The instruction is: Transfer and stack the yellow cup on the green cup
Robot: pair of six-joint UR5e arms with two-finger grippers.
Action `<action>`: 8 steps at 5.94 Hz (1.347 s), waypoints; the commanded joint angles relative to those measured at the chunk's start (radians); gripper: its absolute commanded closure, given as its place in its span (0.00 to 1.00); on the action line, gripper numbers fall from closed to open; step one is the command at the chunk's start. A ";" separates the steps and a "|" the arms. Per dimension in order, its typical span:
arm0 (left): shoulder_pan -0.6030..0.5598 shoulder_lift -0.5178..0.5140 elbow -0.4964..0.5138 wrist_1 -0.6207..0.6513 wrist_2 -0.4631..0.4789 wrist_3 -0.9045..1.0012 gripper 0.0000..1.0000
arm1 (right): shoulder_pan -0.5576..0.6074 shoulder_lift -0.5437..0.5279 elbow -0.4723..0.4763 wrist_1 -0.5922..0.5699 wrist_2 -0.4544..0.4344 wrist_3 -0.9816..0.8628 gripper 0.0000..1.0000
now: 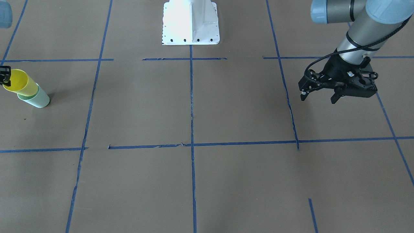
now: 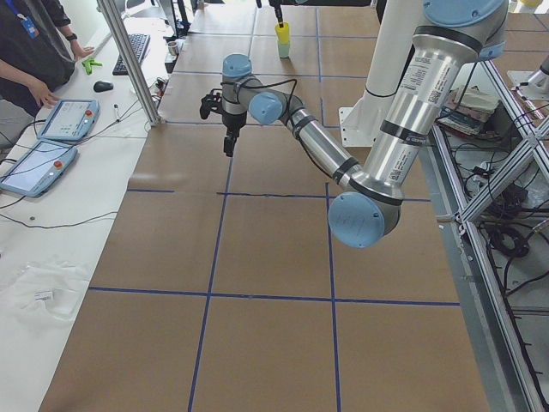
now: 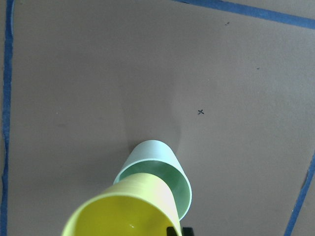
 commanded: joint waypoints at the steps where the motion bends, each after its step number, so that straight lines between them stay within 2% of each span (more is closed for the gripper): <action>1: 0.000 0.000 0.000 0.000 0.000 0.000 0.00 | -0.002 0.000 -0.003 0.001 -0.002 -0.001 0.95; 3: 0.001 0.000 0.001 0.000 0.000 0.000 0.00 | -0.002 0.002 -0.009 0.001 -0.008 -0.003 0.94; 4: 0.001 0.000 0.000 0.000 0.000 0.000 0.00 | -0.005 0.003 -0.011 0.001 -0.015 -0.003 0.88; 5: 0.001 0.000 0.000 0.000 -0.002 0.000 0.00 | -0.007 0.006 -0.012 0.001 -0.015 -0.007 0.70; 6: 0.001 0.000 0.000 0.000 0.000 0.000 0.00 | -0.007 0.008 -0.014 0.001 -0.015 -0.010 0.61; 8: 0.001 0.000 0.000 0.000 -0.002 0.000 0.00 | -0.007 0.008 -0.014 0.001 -0.015 -0.012 0.58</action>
